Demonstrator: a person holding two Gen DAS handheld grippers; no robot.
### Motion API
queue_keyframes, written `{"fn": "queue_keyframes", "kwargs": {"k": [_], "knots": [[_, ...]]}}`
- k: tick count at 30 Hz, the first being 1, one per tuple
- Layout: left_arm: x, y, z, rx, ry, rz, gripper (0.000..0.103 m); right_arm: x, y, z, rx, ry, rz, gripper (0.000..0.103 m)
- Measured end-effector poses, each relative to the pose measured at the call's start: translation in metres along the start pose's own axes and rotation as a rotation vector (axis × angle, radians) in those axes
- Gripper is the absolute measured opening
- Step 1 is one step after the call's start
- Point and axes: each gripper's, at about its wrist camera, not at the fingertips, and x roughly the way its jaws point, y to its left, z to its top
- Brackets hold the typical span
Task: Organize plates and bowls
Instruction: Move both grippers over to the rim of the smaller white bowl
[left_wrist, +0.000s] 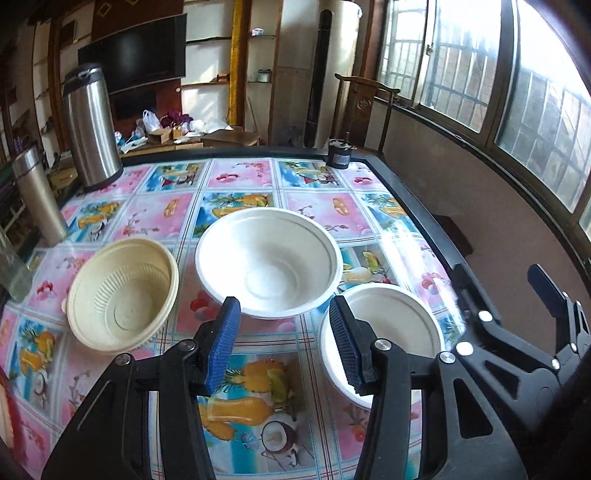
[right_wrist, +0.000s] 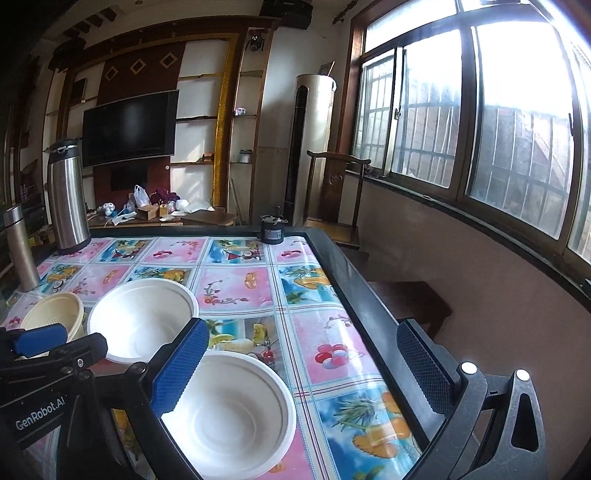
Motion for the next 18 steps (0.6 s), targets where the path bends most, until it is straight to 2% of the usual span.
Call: {"fn": "queue_keyframes", "kwargs": {"k": [6,18], "knots": [[0.0084,0.0108,-0.0066,-0.007,0.015,0.035,0.049,0.0031,-0.0005,-0.0005,0.0,0.003,-0.015,0.103],[0.0029,0.0036,-0.009,0.025,0.0,0.033,0.052,0.0063,0.0021,-0.0017,-0.001,0.014,-0.021,0.103]]}}
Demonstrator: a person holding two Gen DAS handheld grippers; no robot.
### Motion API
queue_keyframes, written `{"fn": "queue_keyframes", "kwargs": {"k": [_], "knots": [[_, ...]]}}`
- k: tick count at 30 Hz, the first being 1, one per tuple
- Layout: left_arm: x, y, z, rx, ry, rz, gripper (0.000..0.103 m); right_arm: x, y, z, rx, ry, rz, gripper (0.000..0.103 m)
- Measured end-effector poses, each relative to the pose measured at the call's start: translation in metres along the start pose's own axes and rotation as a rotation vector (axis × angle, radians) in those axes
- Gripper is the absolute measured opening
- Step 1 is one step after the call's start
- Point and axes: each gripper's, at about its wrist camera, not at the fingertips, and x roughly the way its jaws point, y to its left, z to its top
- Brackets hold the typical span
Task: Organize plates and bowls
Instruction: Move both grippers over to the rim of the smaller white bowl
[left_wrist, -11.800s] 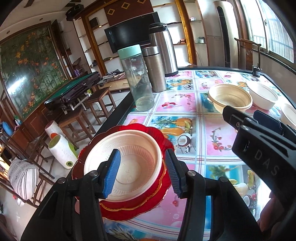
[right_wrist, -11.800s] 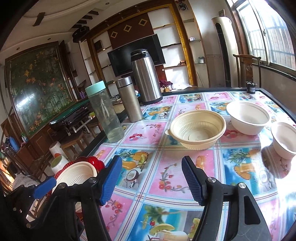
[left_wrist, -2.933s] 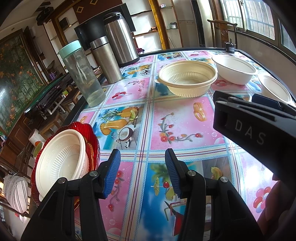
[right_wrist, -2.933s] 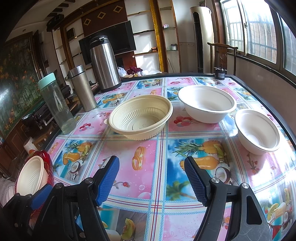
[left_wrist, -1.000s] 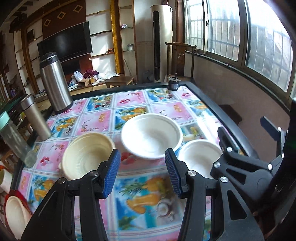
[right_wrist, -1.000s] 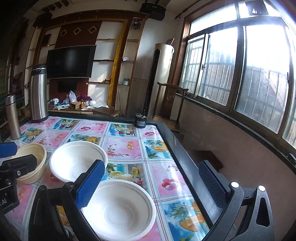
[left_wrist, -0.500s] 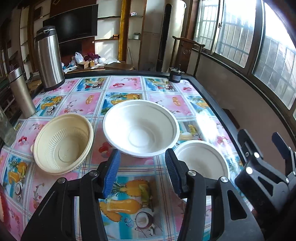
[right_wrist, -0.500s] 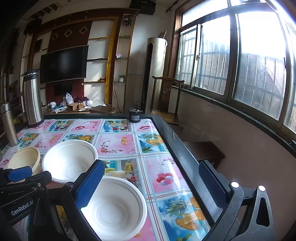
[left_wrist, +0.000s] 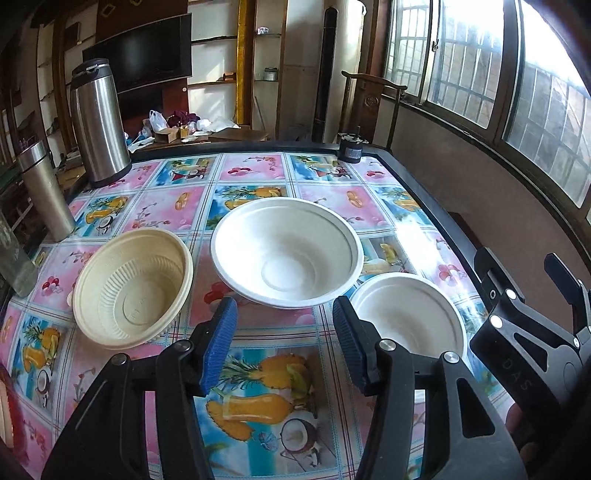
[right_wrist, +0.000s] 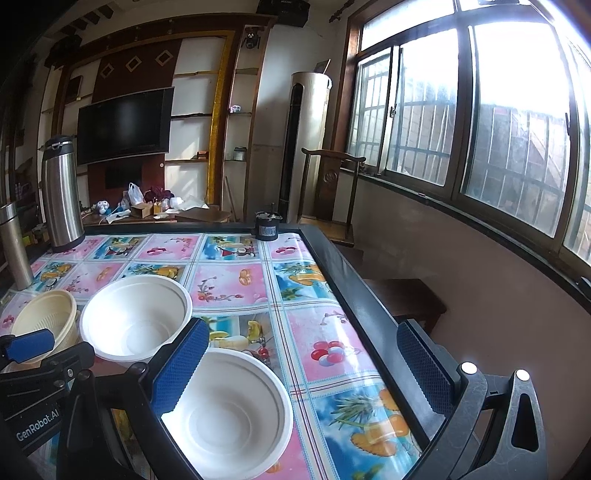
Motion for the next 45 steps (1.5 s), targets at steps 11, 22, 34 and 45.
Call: {"fn": "queue_keyframes", "kwargs": {"k": [11,22,34,45], "knots": [[0.003,-0.005,-0.004,0.022,0.013,0.0,0.053,0.003,0.002,-0.002,-0.001,0.015,0.001,0.103],[0.005,-0.005,-0.006,0.027,0.023,0.002,0.053,0.008,0.005,-0.004,-0.008,0.032,-0.002,0.103],[0.008,-0.002,-0.007,0.028,0.032,0.004,0.053,0.014,0.003,-0.006,-0.015,0.051,-0.005,0.103],[0.037,0.013,-0.008,-0.052,0.176,-0.068,0.052,0.048,-0.06,-0.007,0.156,0.255,0.13,0.103]]}}
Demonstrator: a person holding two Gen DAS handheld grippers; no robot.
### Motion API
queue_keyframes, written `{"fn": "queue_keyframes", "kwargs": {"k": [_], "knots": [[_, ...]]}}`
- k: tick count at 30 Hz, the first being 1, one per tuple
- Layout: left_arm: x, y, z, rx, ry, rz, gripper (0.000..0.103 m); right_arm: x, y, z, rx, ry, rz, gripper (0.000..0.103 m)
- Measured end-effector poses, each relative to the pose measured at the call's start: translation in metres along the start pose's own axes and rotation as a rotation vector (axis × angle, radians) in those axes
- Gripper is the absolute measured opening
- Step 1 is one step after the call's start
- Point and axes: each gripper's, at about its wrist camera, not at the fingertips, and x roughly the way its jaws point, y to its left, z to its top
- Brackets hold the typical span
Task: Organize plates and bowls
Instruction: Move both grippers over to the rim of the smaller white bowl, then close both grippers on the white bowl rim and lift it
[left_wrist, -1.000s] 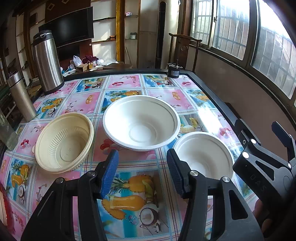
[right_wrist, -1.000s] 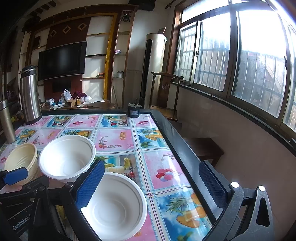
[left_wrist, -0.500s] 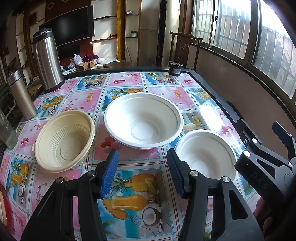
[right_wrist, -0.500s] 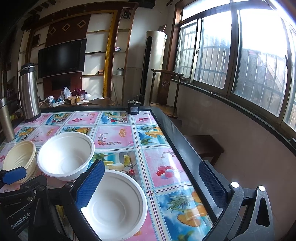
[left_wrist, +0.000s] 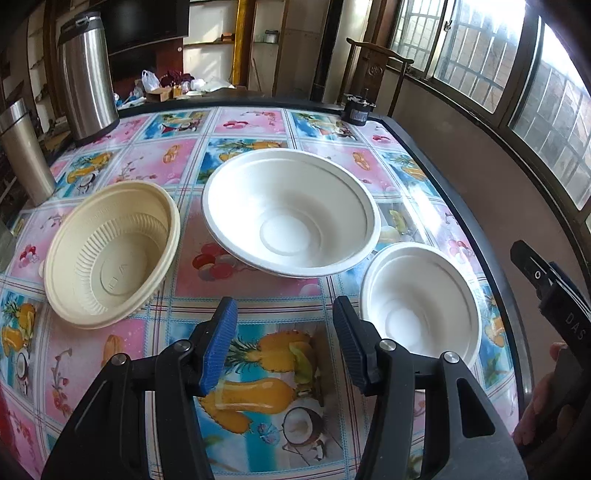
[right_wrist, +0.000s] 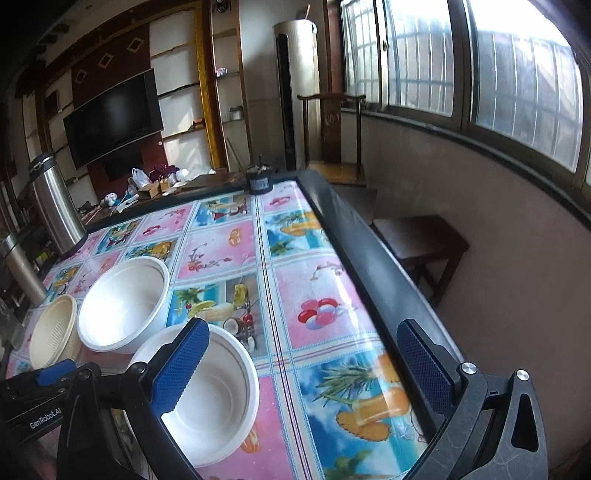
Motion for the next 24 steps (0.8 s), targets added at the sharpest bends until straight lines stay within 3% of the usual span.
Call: {"fn": "queue_keyframes", "kwargs": {"k": [5,12,18,24], "knots": [[0.02,-0.01,-0.001,-0.014,0.118,-0.045,0.052,0.027,-0.021,-0.007,0.087,0.177,0.132,0.103],[0.026,-0.016,-0.003,-0.045,0.157,-0.046,0.052,0.057,-0.024,-0.02,0.16,0.342,0.232,0.101],[0.02,-0.021,-0.002,-0.065,0.163,-0.07,0.052,0.063,-0.032,-0.023,0.22,0.382,0.277,0.101],[0.012,-0.012,0.0,-0.124,0.152,-0.102,0.052,0.071,-0.041,-0.026,0.298,0.43,0.342,0.09]]}}
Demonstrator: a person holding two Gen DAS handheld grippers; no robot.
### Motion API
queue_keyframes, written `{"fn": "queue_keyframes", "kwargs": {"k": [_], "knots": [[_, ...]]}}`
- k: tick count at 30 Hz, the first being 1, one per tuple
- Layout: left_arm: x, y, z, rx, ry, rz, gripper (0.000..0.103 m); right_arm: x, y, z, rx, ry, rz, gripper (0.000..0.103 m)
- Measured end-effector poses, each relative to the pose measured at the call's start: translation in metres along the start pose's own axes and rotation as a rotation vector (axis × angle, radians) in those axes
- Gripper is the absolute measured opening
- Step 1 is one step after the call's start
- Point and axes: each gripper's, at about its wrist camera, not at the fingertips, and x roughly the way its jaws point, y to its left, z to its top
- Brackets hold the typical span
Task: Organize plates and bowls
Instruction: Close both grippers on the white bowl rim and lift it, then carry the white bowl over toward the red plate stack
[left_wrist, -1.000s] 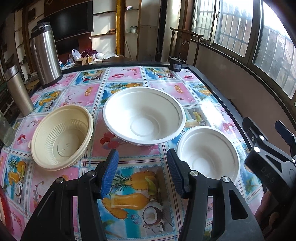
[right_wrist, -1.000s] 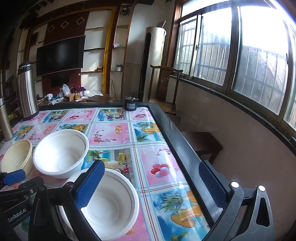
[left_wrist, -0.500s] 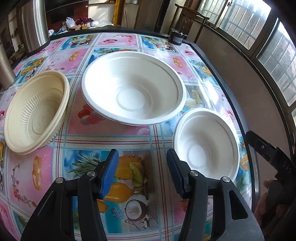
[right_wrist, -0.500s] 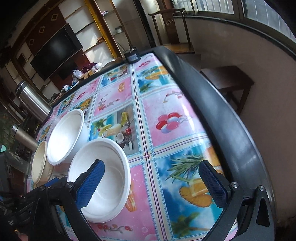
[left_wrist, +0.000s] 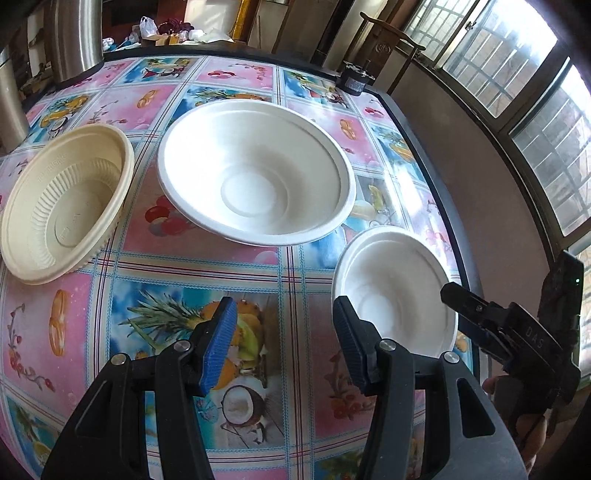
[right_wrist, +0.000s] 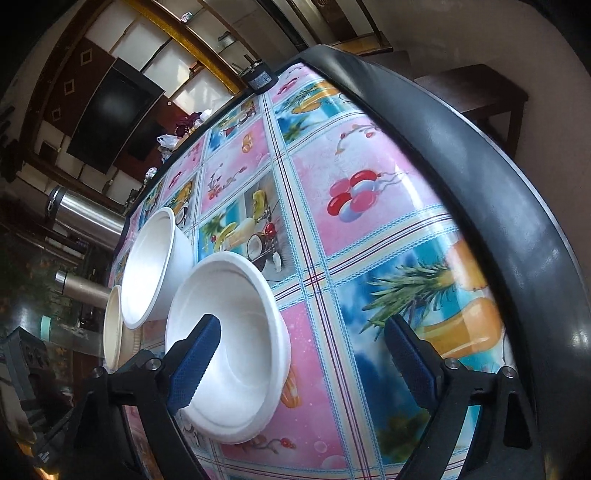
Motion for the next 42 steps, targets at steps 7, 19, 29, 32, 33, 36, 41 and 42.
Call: {"fn": "queue_keyframes", "kwargs": {"k": [7,19,29,32,33,36,41,42], "knots": [[-0.006,-0.013,0.004,0.02,-0.025,-0.006,0.066,0.002,-0.001,0.001,0.03,0.02,0.058,0.08],[0.034,-0.014,0.001,0.004,0.053,-0.056,0.065,0.016,0.001,-0.004,0.079,0.055,0.13,0.037],[0.04,-0.02,-0.007,0.059,0.052,-0.112,0.01,0.017,0.009,-0.008,0.058,0.027,0.103,0.012],[0.038,-0.019,-0.006,0.061,0.046,-0.113,0.009,0.018,0.012,-0.009,0.045,0.025,0.094,0.011],[0.037,-0.018,-0.006,0.063,0.045,-0.112,0.009,0.018,0.013,-0.01,0.04,0.023,0.091,0.01],[0.033,-0.019,-0.009,0.076,0.038,-0.102,0.009,0.017,0.019,-0.013,0.013,0.014,0.065,0.009],[0.024,-0.01,-0.015,0.076,0.031,-0.088,0.009,0.018,0.034,-0.024,-0.03,0.011,0.042,0.008],[0.022,-0.006,-0.016,0.072,0.03,-0.089,0.009,0.019,0.039,-0.028,-0.043,0.012,0.036,0.009]]}}
